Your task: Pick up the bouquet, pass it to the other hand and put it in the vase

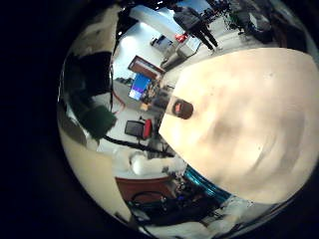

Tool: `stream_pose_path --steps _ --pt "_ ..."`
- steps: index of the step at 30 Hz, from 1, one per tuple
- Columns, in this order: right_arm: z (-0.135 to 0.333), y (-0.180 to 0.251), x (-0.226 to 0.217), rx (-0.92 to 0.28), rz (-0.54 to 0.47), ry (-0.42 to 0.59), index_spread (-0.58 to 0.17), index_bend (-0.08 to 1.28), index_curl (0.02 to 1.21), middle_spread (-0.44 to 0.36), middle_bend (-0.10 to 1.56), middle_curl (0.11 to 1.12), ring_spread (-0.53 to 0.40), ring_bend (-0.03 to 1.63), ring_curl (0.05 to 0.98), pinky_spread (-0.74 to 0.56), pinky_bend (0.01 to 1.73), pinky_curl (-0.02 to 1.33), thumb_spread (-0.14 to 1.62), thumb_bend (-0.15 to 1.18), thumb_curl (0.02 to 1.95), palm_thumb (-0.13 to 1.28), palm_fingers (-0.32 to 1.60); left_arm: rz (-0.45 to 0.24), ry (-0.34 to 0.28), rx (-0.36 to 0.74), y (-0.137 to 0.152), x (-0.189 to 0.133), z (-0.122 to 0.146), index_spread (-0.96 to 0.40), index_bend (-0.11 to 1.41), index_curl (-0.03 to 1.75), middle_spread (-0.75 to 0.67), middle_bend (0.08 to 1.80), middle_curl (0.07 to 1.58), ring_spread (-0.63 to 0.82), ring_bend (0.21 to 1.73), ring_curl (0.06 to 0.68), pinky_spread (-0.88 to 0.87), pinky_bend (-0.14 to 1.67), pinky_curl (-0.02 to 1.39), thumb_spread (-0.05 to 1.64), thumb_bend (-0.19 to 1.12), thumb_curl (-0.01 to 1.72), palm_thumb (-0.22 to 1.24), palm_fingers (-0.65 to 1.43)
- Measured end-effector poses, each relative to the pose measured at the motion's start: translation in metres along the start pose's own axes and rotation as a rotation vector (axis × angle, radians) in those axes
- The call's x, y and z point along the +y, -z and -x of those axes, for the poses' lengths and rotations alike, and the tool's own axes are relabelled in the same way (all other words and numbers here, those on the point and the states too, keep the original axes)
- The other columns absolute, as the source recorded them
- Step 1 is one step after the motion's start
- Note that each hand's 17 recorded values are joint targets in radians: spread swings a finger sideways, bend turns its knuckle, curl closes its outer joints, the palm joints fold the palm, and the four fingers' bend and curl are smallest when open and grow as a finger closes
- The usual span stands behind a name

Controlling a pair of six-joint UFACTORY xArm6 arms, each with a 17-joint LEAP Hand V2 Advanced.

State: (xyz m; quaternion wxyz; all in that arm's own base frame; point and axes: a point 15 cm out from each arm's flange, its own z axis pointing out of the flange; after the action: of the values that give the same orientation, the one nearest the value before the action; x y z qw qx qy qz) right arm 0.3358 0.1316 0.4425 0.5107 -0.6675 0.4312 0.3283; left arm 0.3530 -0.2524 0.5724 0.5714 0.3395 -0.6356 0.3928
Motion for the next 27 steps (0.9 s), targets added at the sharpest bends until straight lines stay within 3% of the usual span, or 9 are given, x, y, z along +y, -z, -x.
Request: stream_pose_path --steps 2,5,9,14,21,24,27 --pt "-0.006 0.0 0.001 0.018 0.002 -0.015 -0.204 1.22 0.83 -0.104 1.41 0.71 -0.18 1.48 0.674 -0.21 1.19 0.97 0.88 -0.01 1.16 1.16 1.15 -0.005 -0.002 0.015 0.002 -0.001 0.001 -0.17 0.34 0.52 -0.21 0.86 0.66 -0.26 1.09 0.391 -0.11 0.64 0.37 0.98 0.1 0.44 0.74 1.32" --pt "-0.011 0.001 0.002 0.026 -0.002 -0.026 -0.204 1.22 0.83 -0.105 1.41 0.71 -0.181 1.48 0.676 -0.21 1.19 0.98 0.89 -0.01 1.15 1.15 1.15 -0.041 -0.015 0.058 0.007 -0.004 -0.003 -0.29 0.49 0.61 -0.3 0.95 0.73 -0.35 1.23 0.463 -0.28 0.96 0.49 0.98 0.14 0.5 0.87 1.35" --pt "-0.022 0.007 -0.002 0.041 -0.048 -0.047 -0.212 1.19 0.83 -0.11 1.41 0.71 -0.185 1.45 0.672 -0.22 1.19 0.97 0.92 -0.05 1.06 1.01 1.11 -0.076 -0.037 0.056 0.012 -0.005 -0.009 -0.42 0.66 0.74 -0.38 1.07 0.8 -0.39 1.36 0.522 -0.39 1.17 0.6 1.0 0.15 0.55 0.93 1.24" --pt "-0.046 0.026 0.001 0.061 -0.12 -0.108 -0.251 1.0 0.79 -0.122 1.28 0.67 -0.194 1.36 0.625 -0.3 1.13 0.89 0.98 -0.04 0.92 0.9 0.98 -0.1 -0.073 0.043 0.02 -0.003 -0.015 -0.52 0.77 0.86 -0.43 1.16 0.84 -0.4 1.47 0.567 -0.45 1.28 0.68 1.03 0.15 0.61 0.97 1.14" --pt "-0.063 0.042 0.006 0.066 -0.17 -0.153 -0.328 0.48 0.67 -0.141 1.04 0.61 -0.222 1.33 0.58 -0.46 1.18 0.78 1.01 -0.03 0.77 0.83 0.63 -0.185 -0.172 -0.008 0.052 0.001 -0.042 -0.59 0.82 0.98 -0.45 1.22 0.87 -0.4 1.52 0.589 -0.5 1.32 0.75 1.06 0.14 0.68 0.99 1.07" --pt "-0.067 0.049 0.005 0.071 -0.187 -0.158 -0.356 0.4 0.63 -0.15 0.94 0.58 -0.224 1.28 0.551 -0.47 1.17 0.74 1.02 -0.03 0.73 0.82 0.54 -0.231 -0.227 -0.05 0.068 0.003 -0.061 -0.61 0.81 1.01 -0.46 1.23 0.88 -0.4 1.53 0.591 -0.51 1.31 0.77 1.08 0.14 0.7 1.0 1.06" --pt "-0.07 0.053 0.006 0.072 -0.196 -0.162 -0.374 0.41 0.62 -0.146 0.87 0.56 -0.228 1.22 0.527 -0.41 1.1 0.72 1.02 -0.02 0.7 0.82 0.44 -0.284 -0.275 -0.087 0.087 0.008 -0.075 -0.63 0.8 1.05 -0.46 1.23 0.88 -0.4 1.54 0.594 -0.52 1.31 0.79 1.09 0.13 0.72 1.0 1.06"
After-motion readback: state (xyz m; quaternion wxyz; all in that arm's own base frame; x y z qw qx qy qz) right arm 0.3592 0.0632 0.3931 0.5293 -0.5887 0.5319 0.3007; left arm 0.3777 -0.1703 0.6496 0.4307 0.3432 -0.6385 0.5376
